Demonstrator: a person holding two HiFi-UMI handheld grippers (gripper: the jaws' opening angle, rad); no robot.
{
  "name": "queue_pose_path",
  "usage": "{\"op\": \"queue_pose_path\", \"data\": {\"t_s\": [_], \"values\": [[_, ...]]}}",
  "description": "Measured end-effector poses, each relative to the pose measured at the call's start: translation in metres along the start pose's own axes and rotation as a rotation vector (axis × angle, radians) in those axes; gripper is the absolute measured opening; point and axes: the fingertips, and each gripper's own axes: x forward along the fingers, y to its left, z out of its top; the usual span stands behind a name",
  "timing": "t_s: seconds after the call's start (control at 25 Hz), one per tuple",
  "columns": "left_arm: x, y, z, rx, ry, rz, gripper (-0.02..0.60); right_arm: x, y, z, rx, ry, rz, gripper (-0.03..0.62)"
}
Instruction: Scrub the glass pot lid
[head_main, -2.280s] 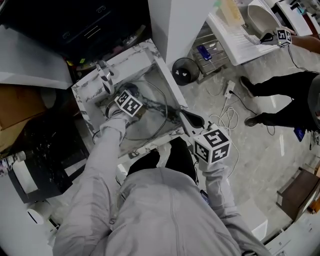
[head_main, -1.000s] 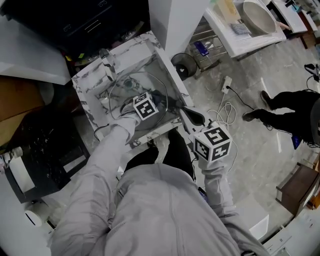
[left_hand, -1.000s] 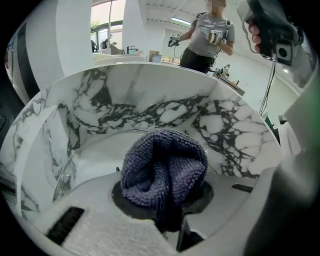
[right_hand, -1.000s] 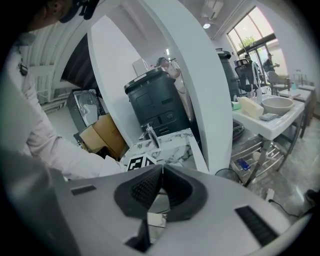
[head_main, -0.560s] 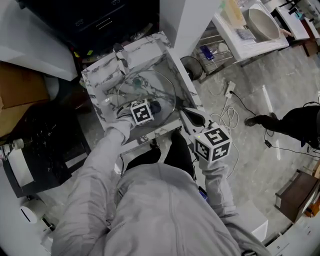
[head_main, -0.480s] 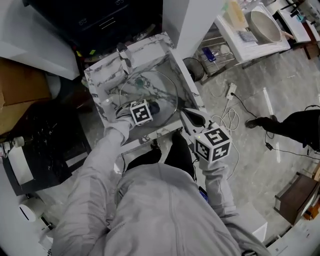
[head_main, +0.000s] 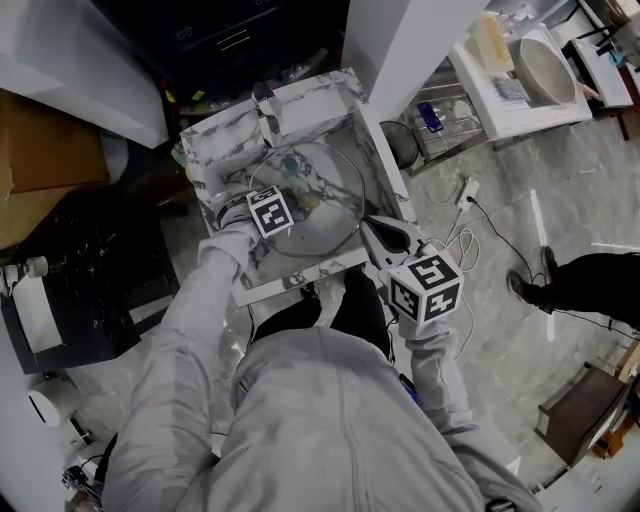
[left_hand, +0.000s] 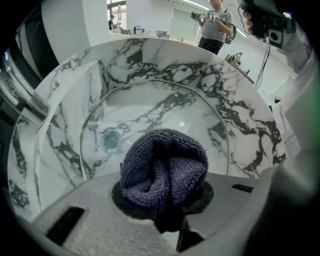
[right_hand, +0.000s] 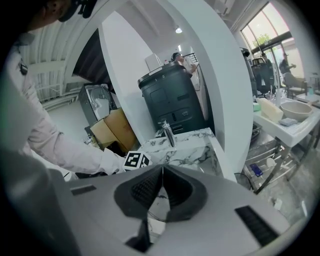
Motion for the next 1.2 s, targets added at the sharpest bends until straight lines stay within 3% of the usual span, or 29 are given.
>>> {"op": "queue_pose_path", "data": {"t_s": [0.32, 0.6, 0.84, 1.2], "values": [[0.000, 0.051, 0.012, -0.184, -0.057, 0.114, 0.086, 0.005, -0.031, 0.011, -0.006, 0.030, 0.019, 0.031], [0.005, 0.066, 0.029, -0.239, -0.036, 0.181, 0.086, 0.002, -0.069, 0.016, -0.001, 0.067, 0.039, 0.031], [0.012, 0.052, 0.056, -0.401, -0.116, 0.164, 0.086, 0.004, -0.092, 0.025, -0.039, 0.113, 0.100, 0.031], [0.028, 0.008, 0.099, -0.378, -0.124, 0.128, 0.086, 0.003, -0.123, 0.038, -0.132, 0.155, 0.171, 0.031]]}}
